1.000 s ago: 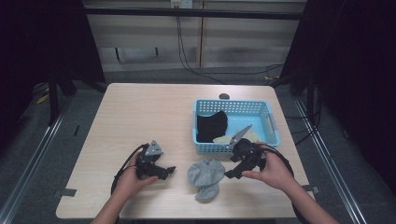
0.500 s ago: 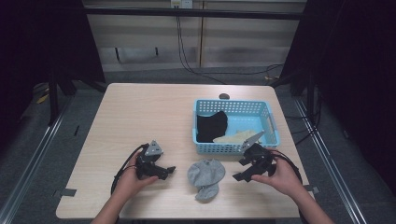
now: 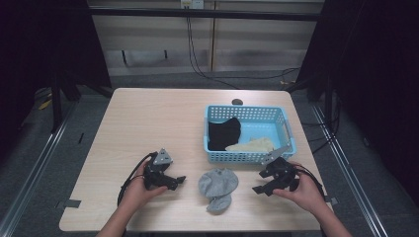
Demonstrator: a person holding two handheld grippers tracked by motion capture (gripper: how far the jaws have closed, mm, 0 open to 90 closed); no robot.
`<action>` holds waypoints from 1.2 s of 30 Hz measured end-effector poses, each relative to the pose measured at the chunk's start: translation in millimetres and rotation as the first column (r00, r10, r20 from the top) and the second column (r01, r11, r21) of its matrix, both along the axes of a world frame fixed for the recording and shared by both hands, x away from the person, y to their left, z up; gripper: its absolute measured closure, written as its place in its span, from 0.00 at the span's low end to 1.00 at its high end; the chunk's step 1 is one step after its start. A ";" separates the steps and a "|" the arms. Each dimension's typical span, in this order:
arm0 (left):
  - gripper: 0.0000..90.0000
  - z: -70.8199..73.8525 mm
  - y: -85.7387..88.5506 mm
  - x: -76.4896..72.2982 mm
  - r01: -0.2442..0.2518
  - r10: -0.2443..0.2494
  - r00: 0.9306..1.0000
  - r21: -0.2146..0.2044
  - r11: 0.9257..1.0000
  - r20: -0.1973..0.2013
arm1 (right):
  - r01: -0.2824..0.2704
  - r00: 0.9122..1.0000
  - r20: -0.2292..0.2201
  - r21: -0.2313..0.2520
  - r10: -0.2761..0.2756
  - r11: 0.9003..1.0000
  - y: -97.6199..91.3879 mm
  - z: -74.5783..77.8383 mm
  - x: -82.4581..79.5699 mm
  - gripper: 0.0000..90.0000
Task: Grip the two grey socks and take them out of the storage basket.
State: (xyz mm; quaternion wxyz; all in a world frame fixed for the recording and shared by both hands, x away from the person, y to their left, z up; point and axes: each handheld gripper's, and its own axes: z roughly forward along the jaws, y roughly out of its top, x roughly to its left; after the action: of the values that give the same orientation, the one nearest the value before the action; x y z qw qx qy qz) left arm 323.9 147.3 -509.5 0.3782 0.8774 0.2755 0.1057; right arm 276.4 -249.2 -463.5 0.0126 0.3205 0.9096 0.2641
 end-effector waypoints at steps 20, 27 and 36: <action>0.15 0.1 0.1 0.0 0.001 -0.001 1.000 0.001 1.000 -0.001 | -0.002 0.992 0.125 0.042 -0.003 0.999 -14.3 -28.8 -6.0 0.27; 0.15 0.0 0.0 0.0 0.001 -0.001 1.000 -0.001 1.000 -0.001 | -0.006 0.981 0.194 0.071 -0.008 0.997 -14.9 -35.7 -12.2 0.22; 0.15 0.1 0.1 -0.1 0.002 -0.002 1.000 0.000 1.000 -0.001 | 0.010 0.963 0.263 0.172 -0.056 0.985 -21.9 -46.7 -18.2 0.20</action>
State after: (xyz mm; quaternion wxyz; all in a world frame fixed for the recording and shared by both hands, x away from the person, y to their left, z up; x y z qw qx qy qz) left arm 323.8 147.4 -509.4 0.3780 0.8778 0.2750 0.1048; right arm 258.2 -271.1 -510.2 0.1122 0.2971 0.8683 0.3810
